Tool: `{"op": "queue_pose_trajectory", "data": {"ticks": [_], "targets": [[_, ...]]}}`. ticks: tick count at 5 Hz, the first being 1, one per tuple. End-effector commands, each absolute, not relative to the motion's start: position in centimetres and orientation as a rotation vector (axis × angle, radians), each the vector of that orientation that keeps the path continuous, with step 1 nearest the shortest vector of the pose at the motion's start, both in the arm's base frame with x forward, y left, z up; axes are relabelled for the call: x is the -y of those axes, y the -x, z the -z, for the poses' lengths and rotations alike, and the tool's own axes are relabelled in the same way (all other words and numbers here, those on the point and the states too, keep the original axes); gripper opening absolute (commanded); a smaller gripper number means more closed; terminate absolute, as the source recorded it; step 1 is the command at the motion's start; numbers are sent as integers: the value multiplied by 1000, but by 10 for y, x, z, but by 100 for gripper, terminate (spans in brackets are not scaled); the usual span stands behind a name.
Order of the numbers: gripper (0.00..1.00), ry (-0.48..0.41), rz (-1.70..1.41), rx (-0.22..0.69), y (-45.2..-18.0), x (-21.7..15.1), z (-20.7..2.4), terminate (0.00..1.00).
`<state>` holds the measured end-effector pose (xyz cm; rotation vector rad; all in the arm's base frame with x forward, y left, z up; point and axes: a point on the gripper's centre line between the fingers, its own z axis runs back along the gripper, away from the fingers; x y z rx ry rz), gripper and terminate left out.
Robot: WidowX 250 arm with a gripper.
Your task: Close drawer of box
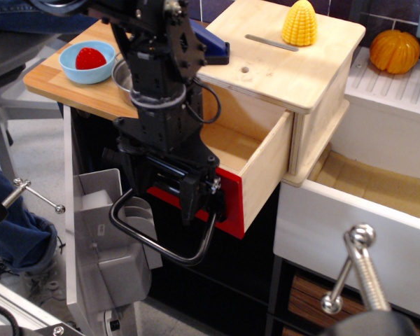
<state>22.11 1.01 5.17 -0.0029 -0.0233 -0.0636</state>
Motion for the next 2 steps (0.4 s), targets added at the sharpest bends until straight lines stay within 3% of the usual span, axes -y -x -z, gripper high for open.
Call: {"op": "queue_pose_trajectory", "data": {"ticks": [1,2], "targets": [[100,-4,104,148,-252,-6,-69,0],[100,9,109,194,-269,-12,-81,0]]}}
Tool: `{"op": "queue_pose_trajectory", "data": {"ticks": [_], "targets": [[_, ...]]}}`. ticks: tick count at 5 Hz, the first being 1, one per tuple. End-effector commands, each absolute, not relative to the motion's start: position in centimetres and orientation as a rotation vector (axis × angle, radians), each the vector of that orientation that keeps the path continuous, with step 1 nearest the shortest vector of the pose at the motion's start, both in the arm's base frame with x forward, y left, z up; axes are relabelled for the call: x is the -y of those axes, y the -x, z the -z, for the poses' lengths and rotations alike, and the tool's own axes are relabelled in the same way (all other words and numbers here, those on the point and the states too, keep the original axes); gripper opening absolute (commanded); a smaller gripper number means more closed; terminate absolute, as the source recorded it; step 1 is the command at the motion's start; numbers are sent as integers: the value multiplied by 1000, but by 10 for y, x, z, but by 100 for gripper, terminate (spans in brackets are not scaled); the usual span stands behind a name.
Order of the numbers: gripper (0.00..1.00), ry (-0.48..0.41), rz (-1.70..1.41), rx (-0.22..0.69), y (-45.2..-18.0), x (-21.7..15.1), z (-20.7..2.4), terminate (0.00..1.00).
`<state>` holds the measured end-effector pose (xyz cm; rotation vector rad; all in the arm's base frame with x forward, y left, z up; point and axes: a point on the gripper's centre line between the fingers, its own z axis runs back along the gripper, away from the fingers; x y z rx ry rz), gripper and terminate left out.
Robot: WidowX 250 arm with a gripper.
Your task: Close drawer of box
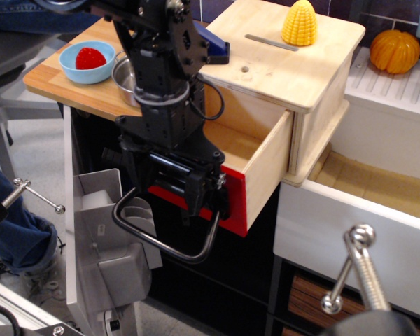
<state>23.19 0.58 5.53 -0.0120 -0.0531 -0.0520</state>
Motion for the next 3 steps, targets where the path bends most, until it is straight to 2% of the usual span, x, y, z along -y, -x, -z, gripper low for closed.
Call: {"op": "queue_pose_trajectory", "data": {"ticks": [1,3], "targets": [[100,18,78,214,-288,-10,-88,0],[100,-7,48,215,-320,-3,-90,0]]}}
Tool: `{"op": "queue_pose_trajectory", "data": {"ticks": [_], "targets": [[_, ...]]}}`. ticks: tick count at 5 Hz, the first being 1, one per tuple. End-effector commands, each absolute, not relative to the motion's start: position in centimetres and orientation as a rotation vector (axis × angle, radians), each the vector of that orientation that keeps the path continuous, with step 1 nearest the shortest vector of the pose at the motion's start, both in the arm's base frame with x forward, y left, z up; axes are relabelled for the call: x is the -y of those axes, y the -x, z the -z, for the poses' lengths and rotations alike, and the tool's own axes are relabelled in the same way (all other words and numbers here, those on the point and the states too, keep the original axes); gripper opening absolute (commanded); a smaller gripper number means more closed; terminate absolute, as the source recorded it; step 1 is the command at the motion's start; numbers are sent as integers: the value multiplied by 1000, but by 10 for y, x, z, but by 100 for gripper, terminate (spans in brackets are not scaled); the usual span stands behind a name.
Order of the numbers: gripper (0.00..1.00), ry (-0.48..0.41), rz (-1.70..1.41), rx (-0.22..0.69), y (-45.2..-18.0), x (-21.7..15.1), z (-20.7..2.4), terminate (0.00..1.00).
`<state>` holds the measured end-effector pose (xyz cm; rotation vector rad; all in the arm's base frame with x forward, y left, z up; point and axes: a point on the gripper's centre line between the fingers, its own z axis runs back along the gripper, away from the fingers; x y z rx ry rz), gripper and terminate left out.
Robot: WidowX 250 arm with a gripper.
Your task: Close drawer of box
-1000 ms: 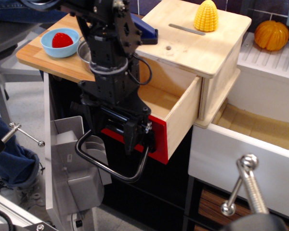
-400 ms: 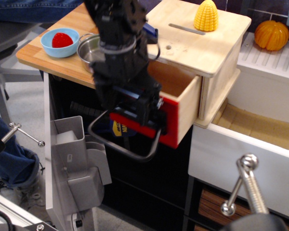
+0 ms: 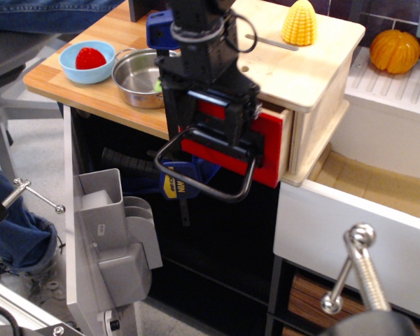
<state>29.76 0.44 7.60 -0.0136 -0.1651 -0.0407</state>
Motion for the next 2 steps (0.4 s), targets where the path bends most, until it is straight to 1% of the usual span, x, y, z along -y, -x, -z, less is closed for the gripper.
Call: {"op": "queue_pose_trajectory", "data": {"ticks": [1,2], "targets": [[100,-17,31,182,-334,-4,-91,0],[100,-33,35,195,-336,-6,-93,100]]}}
